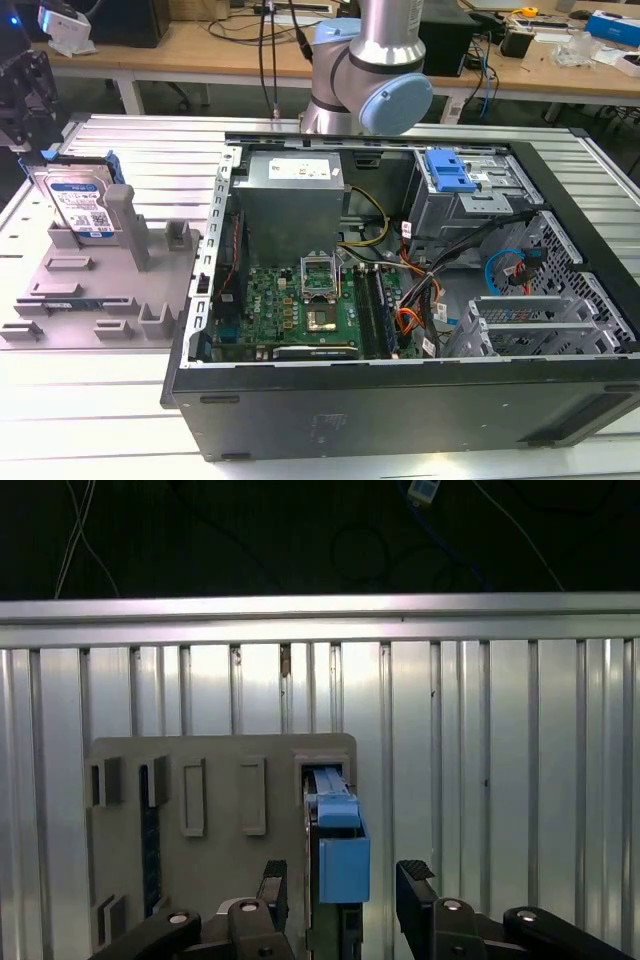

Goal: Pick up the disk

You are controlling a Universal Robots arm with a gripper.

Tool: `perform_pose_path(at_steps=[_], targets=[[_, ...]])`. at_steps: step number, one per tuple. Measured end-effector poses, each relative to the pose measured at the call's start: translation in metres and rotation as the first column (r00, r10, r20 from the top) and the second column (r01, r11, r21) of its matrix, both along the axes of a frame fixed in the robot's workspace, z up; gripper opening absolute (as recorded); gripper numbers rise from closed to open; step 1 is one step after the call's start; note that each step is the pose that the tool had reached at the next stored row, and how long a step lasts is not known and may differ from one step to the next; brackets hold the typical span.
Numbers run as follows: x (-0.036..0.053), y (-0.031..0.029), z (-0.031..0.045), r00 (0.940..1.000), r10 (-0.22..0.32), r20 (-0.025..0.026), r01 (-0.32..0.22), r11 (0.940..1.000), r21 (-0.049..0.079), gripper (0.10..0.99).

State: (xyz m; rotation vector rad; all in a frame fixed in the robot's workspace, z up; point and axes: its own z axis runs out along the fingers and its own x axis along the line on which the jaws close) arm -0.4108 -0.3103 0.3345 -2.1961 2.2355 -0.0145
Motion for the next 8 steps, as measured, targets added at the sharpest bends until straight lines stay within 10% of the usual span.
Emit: perform_pose_path(at_steps=[8], targets=[[-0.0013, 0.0, -0.0078, 1.0, 0.0, 0.0, 0.0, 1.0, 0.0, 0.557]])
